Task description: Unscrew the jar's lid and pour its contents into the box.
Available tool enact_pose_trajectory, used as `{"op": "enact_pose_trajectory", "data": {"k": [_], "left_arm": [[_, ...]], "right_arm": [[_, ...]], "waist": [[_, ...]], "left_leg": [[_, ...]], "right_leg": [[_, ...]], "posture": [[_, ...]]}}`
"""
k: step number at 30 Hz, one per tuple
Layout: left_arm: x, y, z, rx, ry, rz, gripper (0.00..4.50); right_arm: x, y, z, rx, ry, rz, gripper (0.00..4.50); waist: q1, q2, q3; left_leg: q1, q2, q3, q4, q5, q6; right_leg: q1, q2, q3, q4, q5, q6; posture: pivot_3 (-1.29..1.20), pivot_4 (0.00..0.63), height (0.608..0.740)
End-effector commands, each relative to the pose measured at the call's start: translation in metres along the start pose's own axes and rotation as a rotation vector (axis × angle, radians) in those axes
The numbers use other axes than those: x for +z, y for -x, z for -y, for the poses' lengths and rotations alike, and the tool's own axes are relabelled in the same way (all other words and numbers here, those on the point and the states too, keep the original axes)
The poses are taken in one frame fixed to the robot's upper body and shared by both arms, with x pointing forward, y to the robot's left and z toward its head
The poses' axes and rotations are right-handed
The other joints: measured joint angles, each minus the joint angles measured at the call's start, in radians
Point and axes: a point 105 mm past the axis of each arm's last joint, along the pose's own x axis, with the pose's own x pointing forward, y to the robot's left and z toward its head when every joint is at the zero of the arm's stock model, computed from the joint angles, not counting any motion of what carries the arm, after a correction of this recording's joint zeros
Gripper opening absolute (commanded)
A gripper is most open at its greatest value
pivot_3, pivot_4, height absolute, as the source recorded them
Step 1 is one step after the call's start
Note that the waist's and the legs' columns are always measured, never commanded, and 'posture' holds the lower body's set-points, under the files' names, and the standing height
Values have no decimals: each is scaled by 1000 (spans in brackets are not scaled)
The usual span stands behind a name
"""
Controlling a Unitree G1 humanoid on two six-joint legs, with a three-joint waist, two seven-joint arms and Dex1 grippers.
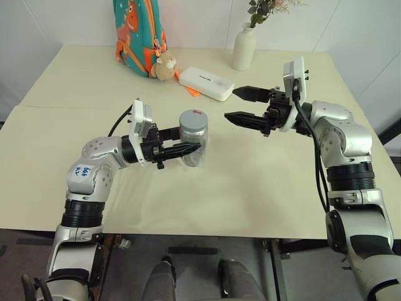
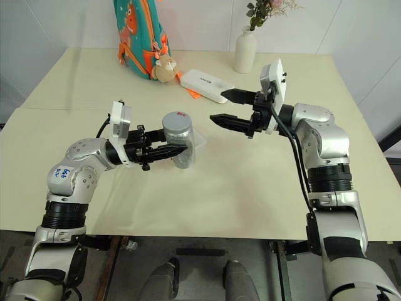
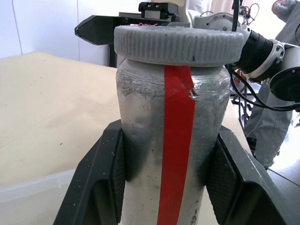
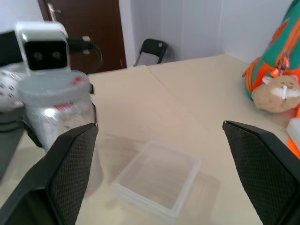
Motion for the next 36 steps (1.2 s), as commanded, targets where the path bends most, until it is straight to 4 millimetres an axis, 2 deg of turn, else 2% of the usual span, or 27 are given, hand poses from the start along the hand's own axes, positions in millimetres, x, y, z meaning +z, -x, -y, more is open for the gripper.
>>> {"op": "enact_pose_trajectory", "data": {"k": [1, 4, 7, 10, 14, 17, 25, 30, 36], "left_arm": [[14, 0, 4, -22, -62, 26, 1890], [14, -2, 3, -23, -66, 26, 1890], [14, -3, 4, -26, -66, 27, 1890], [13, -5, 4, -30, -66, 29, 1890], [13, -7, 4, -33, -68, 32, 1890], [13, -8, 4, -36, -68, 32, 1890], [14, -8, 5, -38, -71, 32, 1890], [14, -9, 5, -38, -74, 34, 1890], [13, -10, 5, -41, -76, 36, 1890]], "right_arm": [[27, -16, -27, 106, 18, 101, 4471], [31, -33, -45, 144, 3, 128, 4471], [26, -53, -58, 158, 16, 106, 4471], [20, -71, -61, 123, 44, 85, 4471], [16, -84, -74, 166, 43, 74, 4471], [14, -89, -74, 167, 60, 65, 4471], [11, -84, -57, 110, 81, 44, 4471], [4, -68, -42, 66, 89, 13, 4471], [6, -50, -32, 37, 97, 8, 4471]], "waist": [[0, 0, 0], [1, 0, 0], [4, 0, 0], [5, 0, 0], [8, 0, 0], [9, 0, 0], [7, 0, 0], [9, 0, 0], [8, 0, 0]], "left_leg": [[0, 0, 0, 0, 0, 0], [0, 0, 0, 1, 0, 0], [0, 0, 0, 2, 0, 0], [0, 0, 0, 3, 0, 0], [0, 0, 0, 3, 0, 0], [0, 0, 0, 2, 0, 0], [0, 0, 0, 3, 0, 0], [-1, 0, 0, 3, 0, 1], [-1, 0, 0, 3, 0, 1]], "right_leg": [[0, 0, 0, 0, 0, 0], [0, 0, 0, 1, 0, 0], [0, 0, 0, 2, 0, 0], [0, 0, 0, 2, 0, 0], [0, 0, 0, 2, 0, 0], [0, 0, 0, 2, 0, 0], [0, 0, 0, 2, 0, 0], [0, 0, 0, 1, 0, 0], [0, 0, 0, 1, 0, 0]], "posture": [[0, 150, 740], [0, 150, 740], [0, 150, 740], [0, 150, 740], [0, 150, 740], [0, 150, 740], [0, 150, 740], [0, 150, 740], [0, 150, 740]]}}
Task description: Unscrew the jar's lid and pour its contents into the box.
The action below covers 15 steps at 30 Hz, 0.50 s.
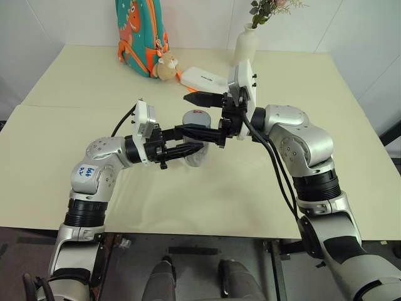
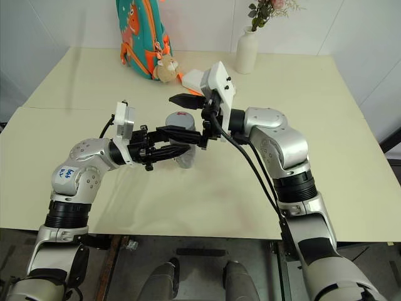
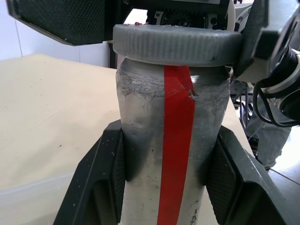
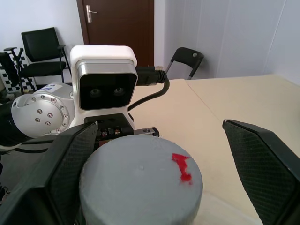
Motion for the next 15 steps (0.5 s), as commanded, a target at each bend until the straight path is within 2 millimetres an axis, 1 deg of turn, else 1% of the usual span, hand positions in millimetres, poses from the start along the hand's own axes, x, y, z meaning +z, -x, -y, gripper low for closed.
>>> {"op": "enact_pose_trajectory", "data": {"k": [1, 7, 15], "left_arm": [[16, -3, 5, -39, -76, 35, 1890], [17, 0, 3, -27, -80, 36, 1890], [19, 0, 5, -37, -80, 44, 1890]], "right_arm": [[12, 21, 12, -63, 38, 27, 4471], [13, 29, 8, -41, 24, 34, 4471], [14, 30, -9, 70, -17, 25, 4471]], "waist": [[1, 0, 0], [0, 0, 0], [0, 0, 0]], "left_leg": [[0, 0, 0, 0, 0, 0], [0, 0, 0, 0, 0, 0], [0, 0, 0, 0, 0, 0]], "right_leg": [[0, 0, 0, 0, 0, 0], [0, 0, 0, 0, 0, 0], [0, 0, 0, 0, 0, 0]], "posture": [[0, 150, 740], [0, 150, 740], [0, 150, 740]]}}
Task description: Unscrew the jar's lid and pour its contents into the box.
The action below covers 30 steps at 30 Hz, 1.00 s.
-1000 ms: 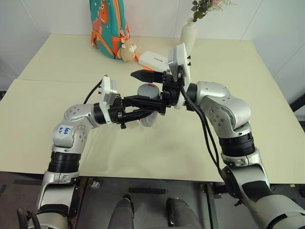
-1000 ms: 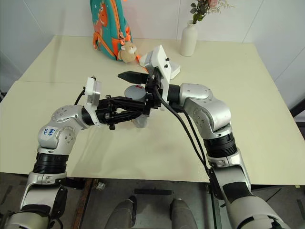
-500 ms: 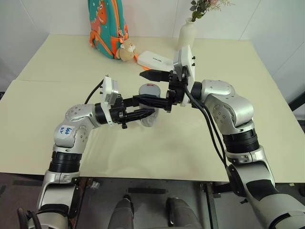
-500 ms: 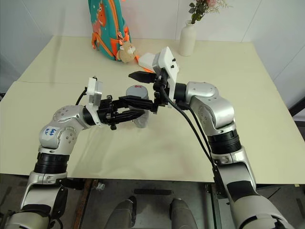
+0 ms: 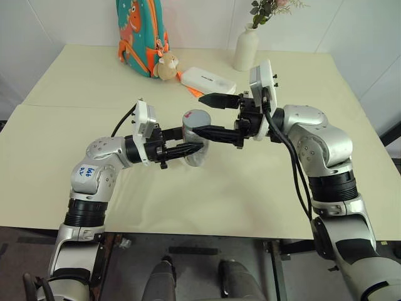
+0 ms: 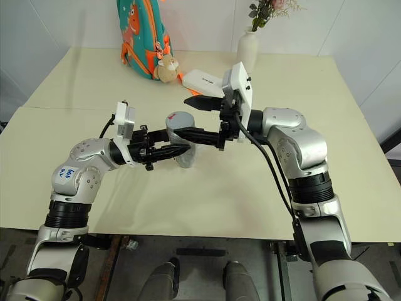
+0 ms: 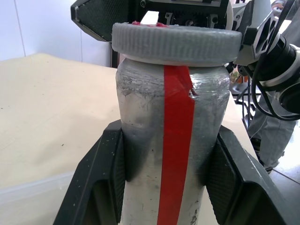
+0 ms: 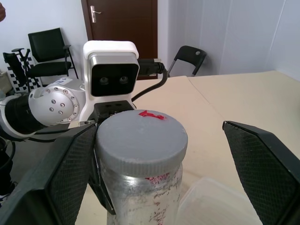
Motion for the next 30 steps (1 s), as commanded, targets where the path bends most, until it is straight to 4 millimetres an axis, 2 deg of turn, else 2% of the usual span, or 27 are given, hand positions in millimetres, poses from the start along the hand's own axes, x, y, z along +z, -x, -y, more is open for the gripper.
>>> {"op": "enact_pose_trajectory", "data": {"k": [1, 8, 16, 27, 30], "left_arm": [[18, 0, 5, -34, -71, 43, 1890], [18, 0, 6, -39, -65, 44, 1890], [17, -1, 6, -36, -69, 46, 1890], [19, -2, 4, -32, -80, 44, 1890], [20, -2, 3, -33, -79, 45, 1890]], "right_arm": [[13, 3, -10, 53, 14, 33, 4471], [20, -5, -15, 86, -10, 64, 4471], [17, -17, -10, 70, -1, 59, 4471], [14, -22, -9, 87, 3, 54, 4471], [15, -23, -9, 93, -3, 55, 3885]], "waist": [[-1, 0, 0], [0, 0, 0], [0, 0, 0], [0, 0, 0], [0, 0, 0]], "left_leg": [[0, 0, 0, 0, 0, 0], [0, 0, 0, 0, 0, 0], [0, 0, 0, 0, 0, 0], [0, 0, 0, 0, 0, 0], [0, 0, 0, 0, 0, 0]], "right_leg": [[0, 0, 0, 0, 0, 0], [0, 0, 0, 0, 0, 0], [0, 0, 0, 0, 0, 0], [0, 0, 0, 0, 0, 0], [0, 0, 0, 0, 0, 0]], "posture": [[0, 150, 740], [0, 150, 740], [0, 150, 740], [0, 150, 740], [0, 150, 740]]}}
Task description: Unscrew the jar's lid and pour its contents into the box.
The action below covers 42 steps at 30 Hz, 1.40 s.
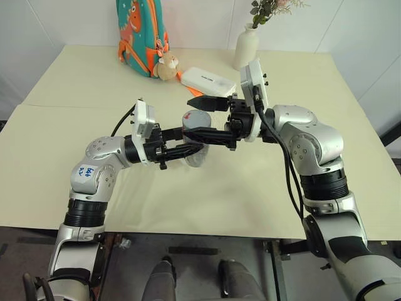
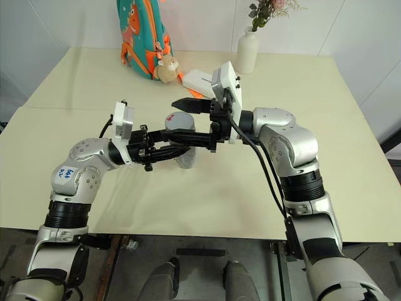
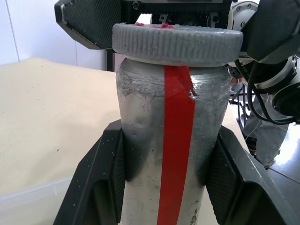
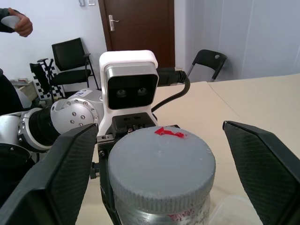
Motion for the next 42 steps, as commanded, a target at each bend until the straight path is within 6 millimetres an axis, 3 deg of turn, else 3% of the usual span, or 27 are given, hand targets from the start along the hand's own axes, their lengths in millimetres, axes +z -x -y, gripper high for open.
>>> {"op": "enact_pose_trajectory", "data": {"k": [1, 5, 11, 15, 20, 23, 26, 30, 34, 38, 42], "left_arm": [[17, -3, 2, -23, -67, 35, 1890], [15, -2, 3, -27, -66, 29, 1890], [12, 2, 5, -20, -64, 22, 1890], [11, 2, 2, -11, -68, 24, 1890], [11, 3, 3, -6, -69, 26, 1890], [14, 6, -1, 21, -76, 36, 1890], [16, 9, -3, 35, -81, 39, 1890], [18, 16, -9, 71, -88, 45, 1890], [19, 21, -13, 96, -85, 50, 1890], [20, 20, -15, 99, -83, 51, 1890], [22, 16, -16, 89, -91, 55, 1890]], "right_arm": [[12, -2, -6, 40, 49, 19, 3629], [14, 0, -9, 42, 23, 43, 2569], [33, -2, -13, 46, -41, 147, 2569], [63, 4, -11, 48, -202, 327, 2569], [66, 13, -10, -16, -183, 331, 2569], [47, 49, 10, -282, -34, 249, 2569], [26, 78, 18, -435, 41, 167, 2569], [-35, 138, 22, -712, 88, 4, 2569], [-85, 178, 20, -933, 29, -26, 2569], [-123, 200, 20, -1072, 2, -71, 2569], [-134, 201, 24, -1091, 4, -82, 2569]], "waist": [[0, 0, 0], [0, 0, 0], [-1, 0, 0], [0, 0, 0], [1, 0, 0], [6, 0, 0], [6, 0, 0], [4, 0, 0], [-5, 0, 0], [-13, 0, 0], [-13, 0, 0]], "left_leg": [[0, 0, 0, 0, 0, 0], [0, 0, 0, 0, 0, 0], [0, 0, 0, 0, 0, 0], [0, 1, 0, 0, 0, 0], [0, 1, 0, 0, 0, 0], [0, 1, 0, 0, 0, 0], [-3, -1, 0, 1, -1, 2], [-3, -1, 0, 0, -1, 2], [-3, -1, 2, 1, -2, 1], [0, -1, 3, 1, -1, 1], [2, -1, 3, 2, -1, 1]], "right_leg": [[0, 0, 0, 0, 0, 0], [0, 0, 0, 0, 0, 0], [0, 0, 0, 0, 0, 0], [0, 0, 0, 1, 0, 0], [0, 0, 0, 0, 0, 0], [0, 0, 0, -1, 0, 0], [0, 0, 0, -3, 0, 0], [-1, 0, 1, -3, -1, 1], [-1, 0, 3, -2, -2, 2], [0, 1, 6, 1, -1, 3], [2, 1, 7, 1, -1, 3]], "posture": [[0, 150, 740], [0, 150, 740], [0, 150, 740], [0, 150, 740], [0, 150, 740], [0, 150, 740], [0, 150, 740], [0, 150, 740], [0, 150, 740], [0, 150, 740], [0, 150, 740]]}}
